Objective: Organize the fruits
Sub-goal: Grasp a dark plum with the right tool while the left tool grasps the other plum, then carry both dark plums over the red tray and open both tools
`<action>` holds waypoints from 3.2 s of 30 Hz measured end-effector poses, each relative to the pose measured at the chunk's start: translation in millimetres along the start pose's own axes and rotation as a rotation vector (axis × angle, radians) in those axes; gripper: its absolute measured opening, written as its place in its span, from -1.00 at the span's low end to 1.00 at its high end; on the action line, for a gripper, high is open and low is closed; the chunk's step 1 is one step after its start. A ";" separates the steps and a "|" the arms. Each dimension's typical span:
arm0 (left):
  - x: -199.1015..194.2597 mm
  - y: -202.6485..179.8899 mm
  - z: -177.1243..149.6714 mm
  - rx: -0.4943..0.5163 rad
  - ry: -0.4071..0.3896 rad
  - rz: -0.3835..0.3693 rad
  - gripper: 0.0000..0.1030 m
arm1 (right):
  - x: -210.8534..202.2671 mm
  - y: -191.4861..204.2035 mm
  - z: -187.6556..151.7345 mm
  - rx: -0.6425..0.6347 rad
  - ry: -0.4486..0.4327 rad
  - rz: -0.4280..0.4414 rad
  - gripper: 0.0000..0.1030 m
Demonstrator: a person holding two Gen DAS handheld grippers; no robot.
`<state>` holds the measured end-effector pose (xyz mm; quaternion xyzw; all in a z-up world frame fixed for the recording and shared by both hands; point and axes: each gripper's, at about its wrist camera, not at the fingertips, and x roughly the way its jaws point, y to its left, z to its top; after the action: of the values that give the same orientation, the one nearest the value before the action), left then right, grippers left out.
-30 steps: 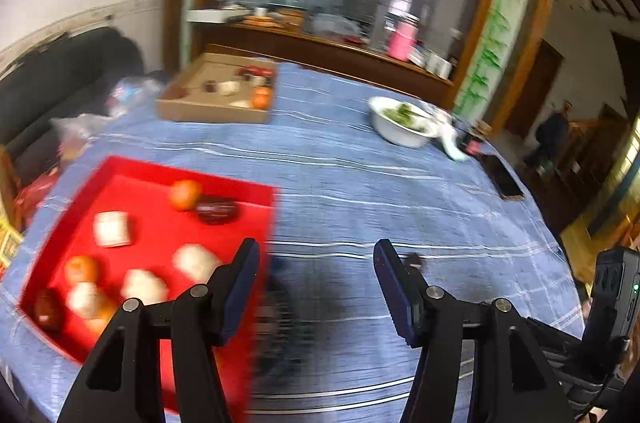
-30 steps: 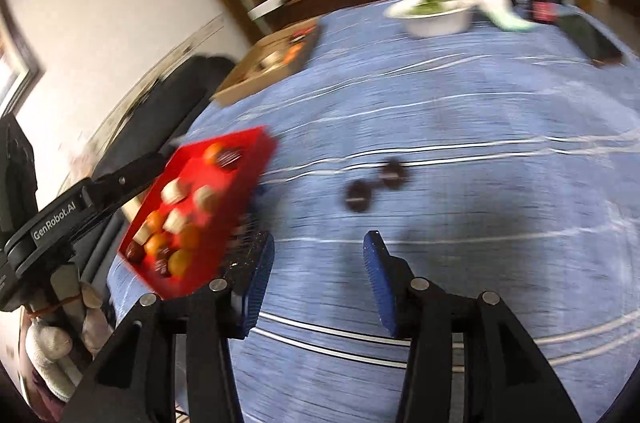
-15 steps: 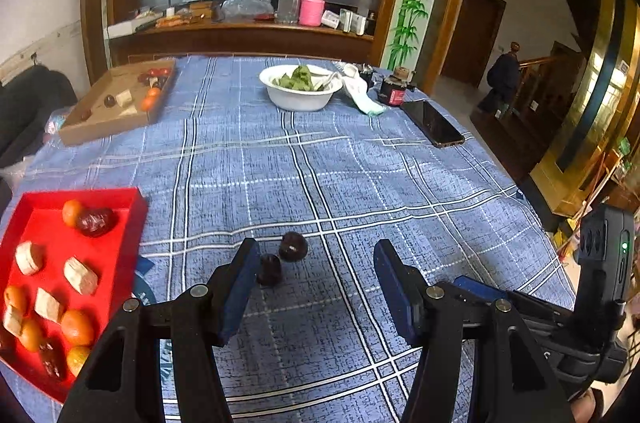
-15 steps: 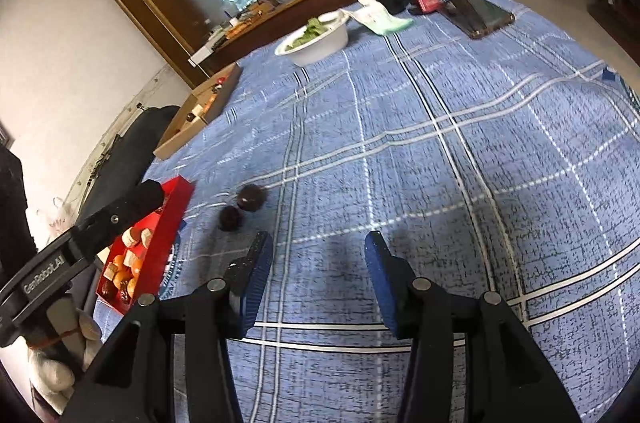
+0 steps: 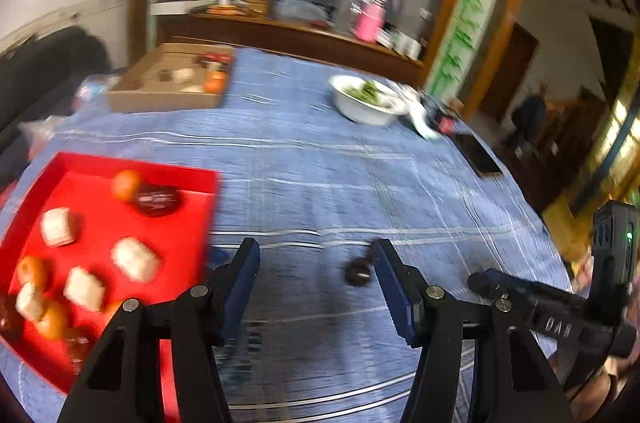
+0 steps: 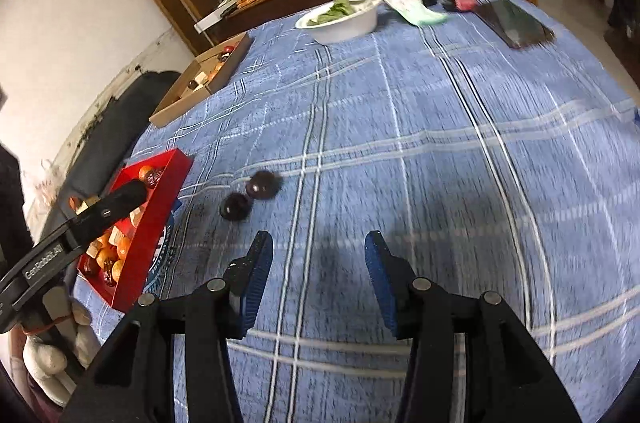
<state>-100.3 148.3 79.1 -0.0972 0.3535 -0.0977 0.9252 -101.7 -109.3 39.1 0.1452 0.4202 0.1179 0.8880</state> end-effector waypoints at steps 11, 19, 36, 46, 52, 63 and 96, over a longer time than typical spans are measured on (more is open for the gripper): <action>-11.5 49.3 -10.5 0.040 -0.010 0.067 0.21 | 69.3 49.0 35.0 -0.155 0.076 0.011 -0.10; 5.6 35.7 -11.6 0.063 0.035 0.020 0.21 | 102.4 61.7 37.4 -0.202 0.093 -0.084 -0.19; 55.0 -40.5 -20.9 0.215 0.167 -0.023 0.21 | 79.2 21.4 37.2 -0.079 0.050 0.116 -0.55; 102.7 -64.3 -29.1 0.312 0.240 0.038 -0.33 | 75.7 5.1 44.5 -0.017 0.031 0.130 -0.55; 83.3 -47.6 -20.2 0.217 0.188 0.031 -0.52 | 75.7 5.5 43.0 -0.031 0.033 0.115 -0.56; -5.6 69.5 0.9 -0.029 0.036 0.149 -0.51 | 61.1 43.5 40.6 -0.099 0.025 0.180 -0.55; -36.8 189.1 -13.7 -0.344 -0.037 0.182 0.19 | 121.9 218.8 26.2 -0.312 0.155 0.221 -0.31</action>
<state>-115.2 337.8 45.4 -0.2235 0.3553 0.0499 0.9063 -24.9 130.4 46.3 0.0414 0.4454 0.2891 0.8464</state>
